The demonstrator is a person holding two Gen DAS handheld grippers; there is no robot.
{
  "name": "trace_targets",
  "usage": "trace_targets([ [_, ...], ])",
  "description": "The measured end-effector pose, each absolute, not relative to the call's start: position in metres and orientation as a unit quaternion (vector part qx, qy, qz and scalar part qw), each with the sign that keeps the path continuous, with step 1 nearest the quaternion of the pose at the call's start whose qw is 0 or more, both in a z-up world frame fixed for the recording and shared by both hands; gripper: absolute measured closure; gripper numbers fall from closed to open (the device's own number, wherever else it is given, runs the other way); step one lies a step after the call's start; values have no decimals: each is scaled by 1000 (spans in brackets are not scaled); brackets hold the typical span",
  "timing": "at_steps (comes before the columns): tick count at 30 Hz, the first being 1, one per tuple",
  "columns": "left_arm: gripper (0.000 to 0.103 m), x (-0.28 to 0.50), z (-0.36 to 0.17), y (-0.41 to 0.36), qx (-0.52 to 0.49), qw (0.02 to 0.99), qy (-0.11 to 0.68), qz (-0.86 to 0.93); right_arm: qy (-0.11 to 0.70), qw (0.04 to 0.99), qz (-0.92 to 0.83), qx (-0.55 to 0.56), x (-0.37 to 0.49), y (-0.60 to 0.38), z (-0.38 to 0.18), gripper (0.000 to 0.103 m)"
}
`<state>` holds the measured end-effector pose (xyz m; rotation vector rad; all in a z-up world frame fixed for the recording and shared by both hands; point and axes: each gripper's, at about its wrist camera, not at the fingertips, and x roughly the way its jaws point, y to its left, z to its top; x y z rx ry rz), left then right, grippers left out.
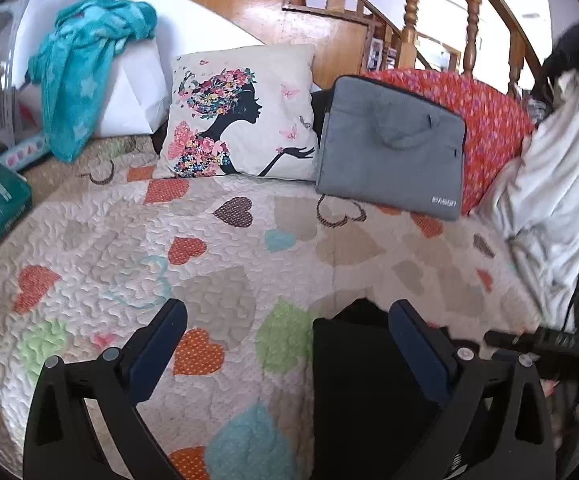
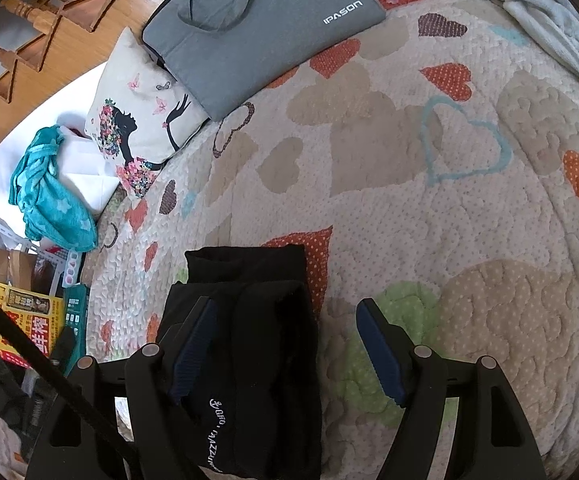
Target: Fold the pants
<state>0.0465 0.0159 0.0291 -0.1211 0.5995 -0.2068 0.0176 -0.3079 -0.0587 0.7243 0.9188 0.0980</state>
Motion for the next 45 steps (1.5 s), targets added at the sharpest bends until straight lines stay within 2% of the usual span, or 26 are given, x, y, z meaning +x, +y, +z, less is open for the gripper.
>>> trace_targets([
  [4,2,58,21,29,-103,930,330,-126,447,825,48,343,17,-306,-66,24],
  [14,2,85,-47,9,-142,864,444,-190,451,812,86,360,27,-297,-88,24],
  [22,2,91,-66,-15,-130,843,475,-218,453,792,113,394,40,-289,-103,24],
  [30,2,105,-88,-25,-154,815,502,-243,440,773,163,428,49,-283,-113,19],
  [31,4,105,-87,-25,-162,811,502,-253,444,774,175,417,52,-277,-112,18],
  [32,11,104,-86,-26,-175,804,500,-269,447,773,185,410,54,-273,-111,19],
  [33,36,102,-87,-27,-188,793,504,-287,450,770,197,407,56,-268,-110,21],
  [35,44,97,-83,-29,-172,800,503,-278,459,750,223,421,57,-262,-115,54],
  [37,53,93,-79,-26,-178,801,499,-278,459,755,221,414,53,-256,-113,56],
  [45,61,91,-35,-21,-179,817,468,-285,443,807,224,319,46,-232,-53,59],
])
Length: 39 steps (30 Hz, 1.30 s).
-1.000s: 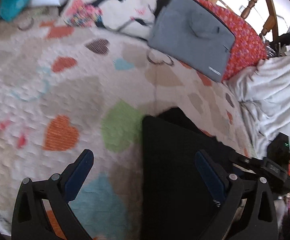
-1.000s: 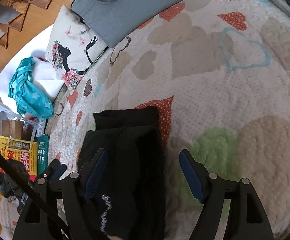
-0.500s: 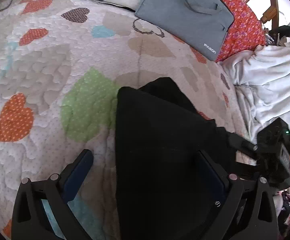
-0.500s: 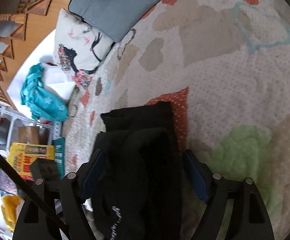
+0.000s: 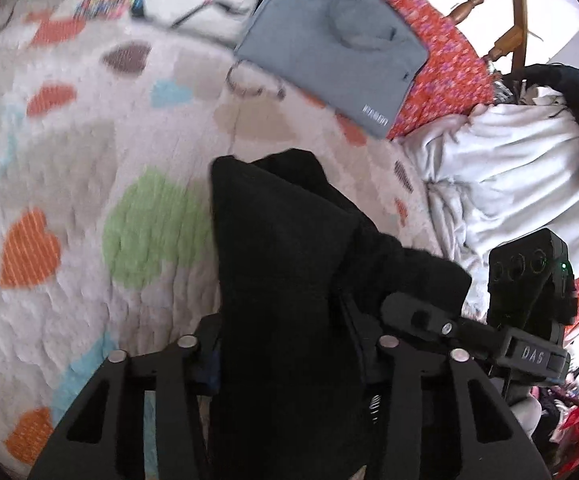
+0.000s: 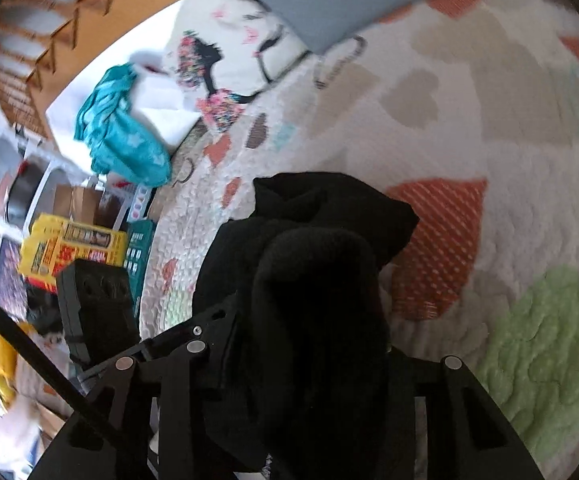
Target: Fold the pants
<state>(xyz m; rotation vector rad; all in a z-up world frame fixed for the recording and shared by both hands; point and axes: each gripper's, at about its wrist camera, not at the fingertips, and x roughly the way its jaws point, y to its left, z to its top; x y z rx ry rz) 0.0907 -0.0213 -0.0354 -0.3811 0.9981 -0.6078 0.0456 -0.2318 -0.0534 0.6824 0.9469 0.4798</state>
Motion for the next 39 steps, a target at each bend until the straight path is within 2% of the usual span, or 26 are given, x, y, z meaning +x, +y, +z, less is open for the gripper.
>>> trace_targets([
  [9,61,148,11,-28,-182,842,426,-277,409,842,209,284,95,-236,-3,59],
  [18,61,213,-36,-32,-201,829,466,-236,417,851,161,276,150,-241,-32,59],
  [23,60,229,-61,-31,-197,820,499,-199,448,841,66,295,166,-271,-68,44],
  [25,60,228,-60,-27,-207,817,500,-200,442,823,46,354,162,-296,-80,29],
  [29,60,220,-40,-12,-221,834,469,-188,373,833,-15,408,140,-333,-66,29],
  [33,60,214,-22,-11,-225,849,434,-199,304,837,98,445,137,-333,-38,29],
  [37,59,212,-28,-29,-208,845,443,-216,317,802,200,466,156,-307,-47,29],
  [39,54,211,-34,-38,-186,845,454,-214,344,790,204,466,166,-299,-64,29],
])
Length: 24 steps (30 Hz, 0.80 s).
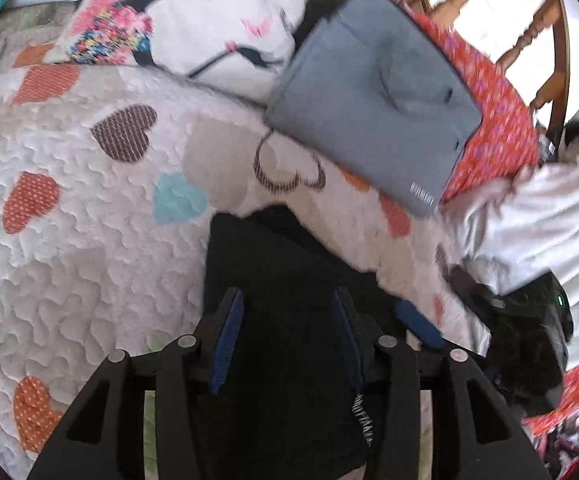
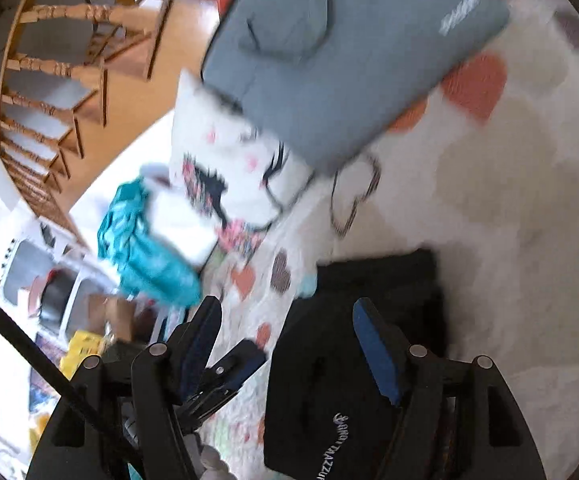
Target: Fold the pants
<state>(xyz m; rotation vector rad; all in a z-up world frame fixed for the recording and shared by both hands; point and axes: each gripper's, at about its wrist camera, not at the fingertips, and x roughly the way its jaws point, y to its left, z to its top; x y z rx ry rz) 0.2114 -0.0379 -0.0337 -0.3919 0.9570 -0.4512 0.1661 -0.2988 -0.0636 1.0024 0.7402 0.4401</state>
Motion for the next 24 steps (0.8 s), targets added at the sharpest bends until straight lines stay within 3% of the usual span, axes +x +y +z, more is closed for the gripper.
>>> trace_targets([
  [5,50,223,-53,-60,-117,841,490,-199,372,776,166,481,179,-311,-93,37],
  [8,49,219,-47,-60,-113,847,480,-199,363,814,127,435,168,-318,-78,35],
  [18,49,218,-20,-48,-147,864,430,-218,367,815,124,432,142,-318,-56,33],
  [24,47,267,-67,-57,-147,823,511,-202,396,802,119,432,137,-304,-60,33],
])
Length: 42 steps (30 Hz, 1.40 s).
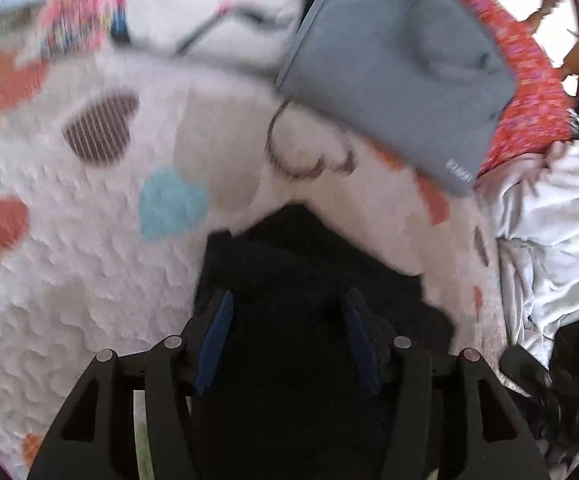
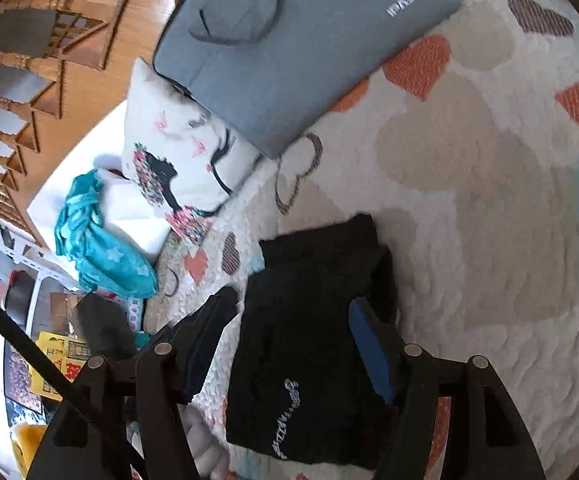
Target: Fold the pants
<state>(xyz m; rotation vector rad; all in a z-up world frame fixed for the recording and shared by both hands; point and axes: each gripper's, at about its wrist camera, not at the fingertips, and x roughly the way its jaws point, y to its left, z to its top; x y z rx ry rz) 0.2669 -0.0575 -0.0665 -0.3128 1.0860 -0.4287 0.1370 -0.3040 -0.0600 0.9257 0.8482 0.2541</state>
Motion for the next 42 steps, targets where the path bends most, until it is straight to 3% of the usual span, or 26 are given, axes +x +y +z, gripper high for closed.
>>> trace_targets([
  [10,46,249,-44,-32,-194,827,487,-204,433,802,94,401,134,-299,-73,30],
  [17,36,248,-84,-26,-212,785,544,-206,445,779,120,425,150,-297,-101,30],
  [20,31,250,-85,-35,-201,793,533,-214,428,777,143,438,160,-297,-109,30],
  [21,31,249,-83,-37,-199,795,531,-215,426,776,148,441,162,-297,-109,32],
  [23,36,248,-79,-44,-186,802,525,-214,423,775,164,439,163,-294,-106,56],
  [27,46,254,-69,-47,-176,815,512,-208,415,802,168,396,167,-284,-87,60],
  [31,46,265,-73,-43,-183,817,512,-193,404,825,143,368,175,-282,-78,60],
  [35,44,263,-71,-43,-179,815,518,-186,425,818,108,372,177,-290,-94,51],
  [42,44,225,-19,-43,-93,880,437,-164,345,856,110,368,148,-303,-41,49],
])
